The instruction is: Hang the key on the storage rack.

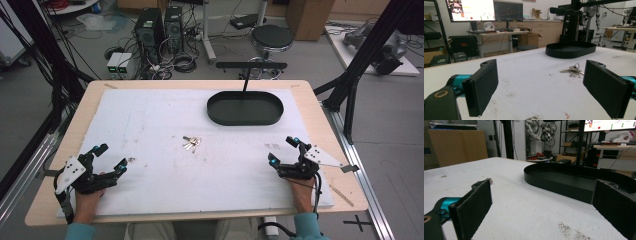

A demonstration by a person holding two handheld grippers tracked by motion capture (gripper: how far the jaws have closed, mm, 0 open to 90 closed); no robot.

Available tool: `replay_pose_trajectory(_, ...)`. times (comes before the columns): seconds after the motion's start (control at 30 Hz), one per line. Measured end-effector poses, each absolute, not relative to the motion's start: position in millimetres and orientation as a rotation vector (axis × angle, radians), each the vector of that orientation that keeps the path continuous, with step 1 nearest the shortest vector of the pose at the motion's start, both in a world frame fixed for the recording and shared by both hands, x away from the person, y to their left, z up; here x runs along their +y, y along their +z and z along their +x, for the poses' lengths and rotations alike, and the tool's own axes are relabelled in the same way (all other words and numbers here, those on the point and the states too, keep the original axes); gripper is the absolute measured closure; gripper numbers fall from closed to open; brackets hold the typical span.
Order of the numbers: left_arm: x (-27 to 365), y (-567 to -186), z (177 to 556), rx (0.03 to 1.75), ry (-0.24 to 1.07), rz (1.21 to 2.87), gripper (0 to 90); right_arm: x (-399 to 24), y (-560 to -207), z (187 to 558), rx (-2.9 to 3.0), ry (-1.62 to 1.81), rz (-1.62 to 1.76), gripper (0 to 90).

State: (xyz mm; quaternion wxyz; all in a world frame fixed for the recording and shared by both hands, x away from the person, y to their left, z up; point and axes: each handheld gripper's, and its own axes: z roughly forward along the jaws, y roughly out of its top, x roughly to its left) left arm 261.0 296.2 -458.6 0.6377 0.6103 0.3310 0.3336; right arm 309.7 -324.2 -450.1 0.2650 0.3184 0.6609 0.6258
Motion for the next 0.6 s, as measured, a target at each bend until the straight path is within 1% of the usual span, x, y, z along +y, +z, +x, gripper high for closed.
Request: replay_pose_trajectory(0.6, 295.9, -458.3, 261.9, 0.761, 0.757, 1.398, 13.4, -323.1, -449.9, 308.8, 1.792, 1.682, 0.854, 2.3)
